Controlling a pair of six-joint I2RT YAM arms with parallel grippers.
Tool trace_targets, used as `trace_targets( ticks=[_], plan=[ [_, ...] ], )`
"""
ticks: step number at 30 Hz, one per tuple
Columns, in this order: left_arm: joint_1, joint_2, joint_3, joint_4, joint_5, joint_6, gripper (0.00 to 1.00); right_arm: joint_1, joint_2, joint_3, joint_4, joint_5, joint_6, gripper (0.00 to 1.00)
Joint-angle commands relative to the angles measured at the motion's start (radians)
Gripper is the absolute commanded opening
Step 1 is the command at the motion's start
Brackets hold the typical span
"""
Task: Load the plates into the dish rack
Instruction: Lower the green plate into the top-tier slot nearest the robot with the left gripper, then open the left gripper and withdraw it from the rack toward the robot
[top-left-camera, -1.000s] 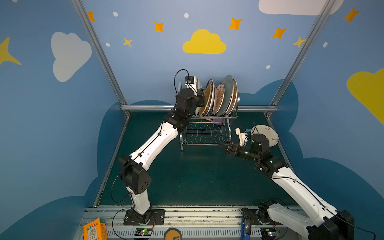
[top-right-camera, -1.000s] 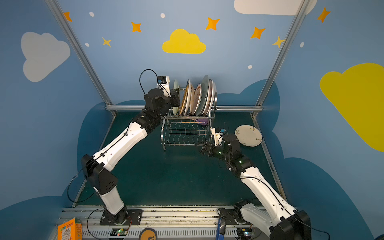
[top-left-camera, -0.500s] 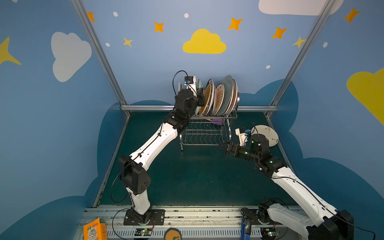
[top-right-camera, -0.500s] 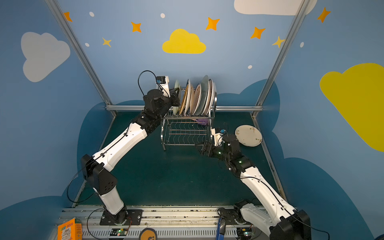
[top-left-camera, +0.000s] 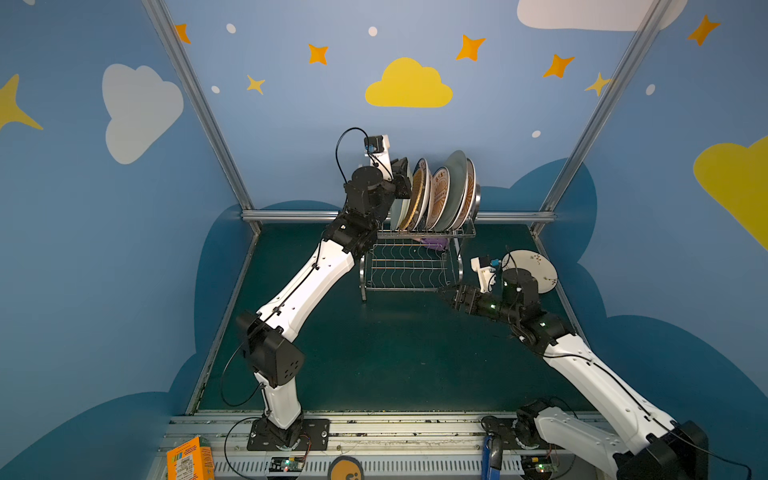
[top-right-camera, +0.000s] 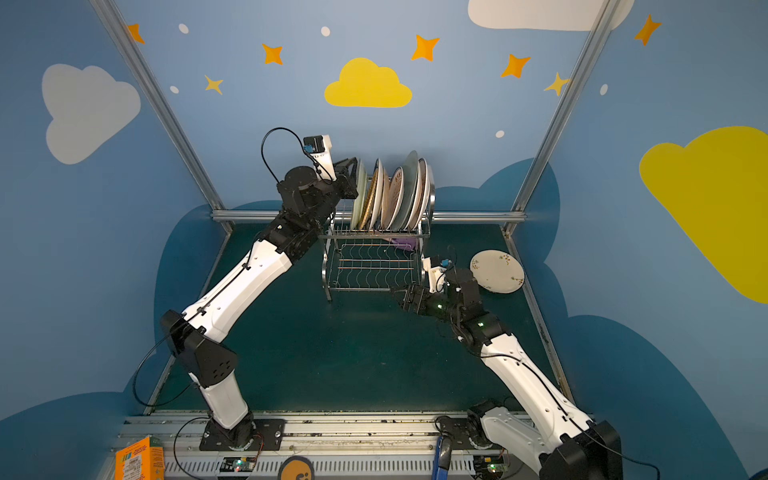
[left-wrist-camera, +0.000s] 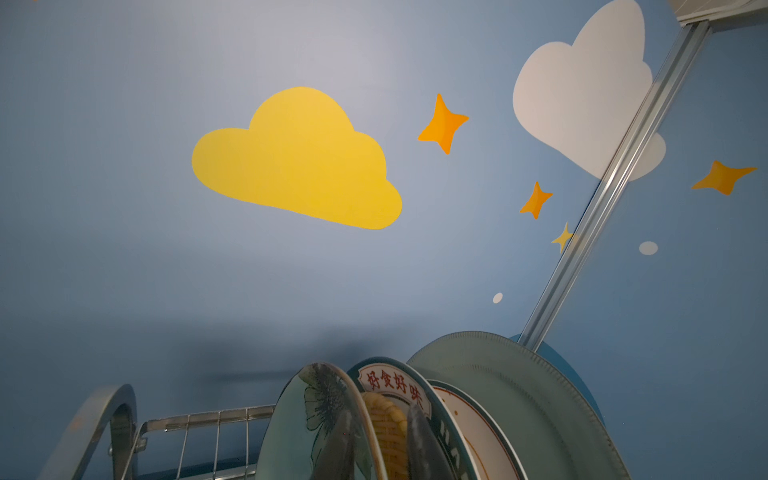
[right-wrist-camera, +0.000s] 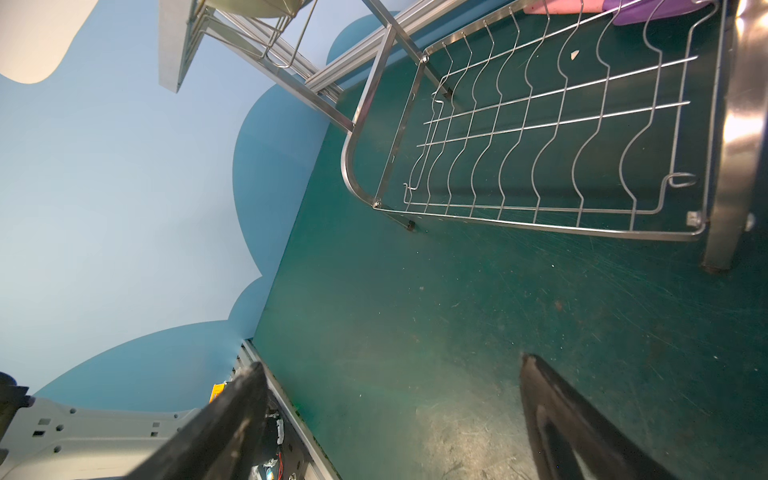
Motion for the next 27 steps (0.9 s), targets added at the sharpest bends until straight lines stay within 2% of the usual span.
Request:
trace_targets(
  ticks=[1, 8, 9, 11, 16, 25, 27],
  plan=[
    [0.004, 0.023, 0.052, -0.017, 0.021, -0.007, 0.24, -0.009, -0.022, 0.0, -0.024, 0.007, -0.021, 0.92],
    [0.005, -0.027, 0.075, -0.073, 0.073, -0.018, 0.31, -0.048, -0.047, 0.029, -0.054, 0.03, -0.053, 0.92],
    [0.006, -0.043, 0.063, -0.08, 0.088, -0.021, 0.36, -0.058, -0.051, 0.032, -0.056, 0.033, -0.058, 0.92],
    [0.009, -0.088, 0.034, -0.09, 0.107, -0.024, 0.5, -0.075, -0.052, 0.043, -0.059, 0.035, -0.064, 0.92],
    [0.02, -0.23, -0.092, -0.104, 0.198, -0.027, 0.99, -0.124, -0.043, 0.07, -0.059, 0.027, -0.066, 0.92],
    [0.044, -0.553, -0.427, -0.133, 0.52, -0.094, 1.0, -0.209, -0.048, 0.109, -0.108, 0.117, -0.037, 0.92],
    [0.045, -0.634, -0.513, -0.154, 0.553, -0.106, 1.0, -0.237, -0.046, 0.116, -0.119, 0.129, -0.02, 0.92]
  ],
)
